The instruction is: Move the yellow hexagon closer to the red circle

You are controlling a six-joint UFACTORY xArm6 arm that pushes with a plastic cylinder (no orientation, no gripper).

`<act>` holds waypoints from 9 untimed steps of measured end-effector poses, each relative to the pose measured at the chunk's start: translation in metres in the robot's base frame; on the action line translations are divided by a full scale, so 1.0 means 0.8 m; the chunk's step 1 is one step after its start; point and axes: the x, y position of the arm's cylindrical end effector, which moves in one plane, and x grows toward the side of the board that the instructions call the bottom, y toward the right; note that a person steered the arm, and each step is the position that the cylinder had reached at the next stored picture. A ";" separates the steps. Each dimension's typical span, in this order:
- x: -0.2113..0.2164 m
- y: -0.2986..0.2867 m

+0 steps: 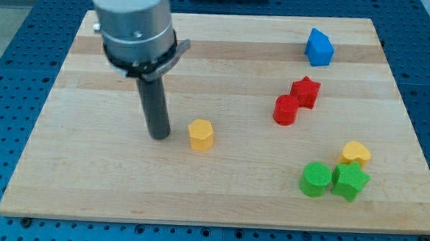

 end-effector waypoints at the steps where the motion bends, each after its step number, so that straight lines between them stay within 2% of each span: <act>1: 0.017 0.060; 2: 0.017 0.127; 4: 0.014 -0.024; 5: -0.017 -0.014; 7: -0.029 0.157; 8: -0.029 0.169; 9: -0.038 0.122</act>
